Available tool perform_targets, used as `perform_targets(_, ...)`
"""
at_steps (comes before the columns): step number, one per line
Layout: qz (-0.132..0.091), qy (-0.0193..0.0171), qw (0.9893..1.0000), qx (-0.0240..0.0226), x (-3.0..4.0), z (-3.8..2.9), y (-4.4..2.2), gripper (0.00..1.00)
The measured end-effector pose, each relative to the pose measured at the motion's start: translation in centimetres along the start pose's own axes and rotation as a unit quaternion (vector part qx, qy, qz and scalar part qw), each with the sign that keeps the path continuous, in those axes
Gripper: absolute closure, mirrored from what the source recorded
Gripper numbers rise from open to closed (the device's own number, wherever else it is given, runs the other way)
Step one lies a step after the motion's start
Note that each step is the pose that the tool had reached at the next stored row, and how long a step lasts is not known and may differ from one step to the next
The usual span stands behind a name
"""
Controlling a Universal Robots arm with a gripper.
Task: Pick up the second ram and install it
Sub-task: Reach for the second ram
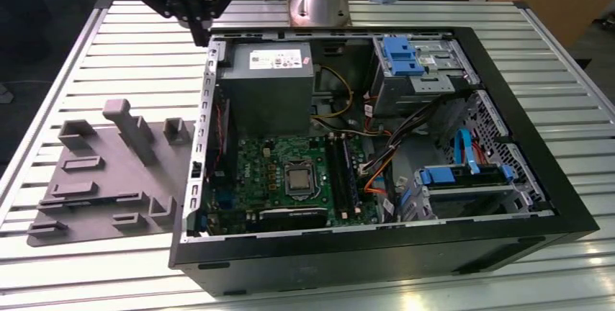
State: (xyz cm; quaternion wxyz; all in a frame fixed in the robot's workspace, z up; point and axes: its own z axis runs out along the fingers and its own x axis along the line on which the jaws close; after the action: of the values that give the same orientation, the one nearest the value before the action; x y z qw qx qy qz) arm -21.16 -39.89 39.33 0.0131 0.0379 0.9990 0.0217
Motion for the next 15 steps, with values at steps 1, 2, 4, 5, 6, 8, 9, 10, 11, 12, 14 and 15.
perform_targets(1, 0.000, 0.0000, 1.0000, 0.0000, 0.07, 0.00, -0.01, 0.89)
perform_targets(2, 0.000, 0.0000, 1.0000, 0.0000, 0.14, 0.00, -0.01, 0.89)
perform_targets(4, 0.000, 0.0000, 1.0000, 0.0000, 0.29, -0.01, -0.02, 0.89)
perform_targets(5, 0.000, 0.0000, 1.0000, 0.0000, 0.36, -0.01, -0.03, 0.89)
perform_targets(6, 0.000, 0.0000, 1.0000, 0.0000, 0.43, -0.01, -0.03, 0.89)
perform_targets(8, 0.000, 0.0000, 1.0000, 0.0000, 0.57, -0.01, -0.04, 0.89)
perform_targets(9, 0.000, 0.0000, 1.0000, 0.0000, 0.64, -0.02, -0.05, 0.89)
perform_targets(10, 0.000, 0.0000, 1.0000, 0.0000, 0.71, -0.02, -0.05, 0.89)
perform_targets(11, 0.000, 0.0000, 1.0000, 0.0000, 0.78, -0.02, -0.06, 0.89)
perform_targets(12, 0.000, 0.0000, 1.0000, 0.0000, 0.85, -0.02, -0.06, 0.89)
perform_targets(14, 0.000, 0.0000, 1.0000, 0.0000, 0.98, -0.02, -0.08, 0.89)
perform_targets(15, 0.000, 0.0000, 1.0000, 0.0000, 1.06, -0.03, -0.08, 0.89)
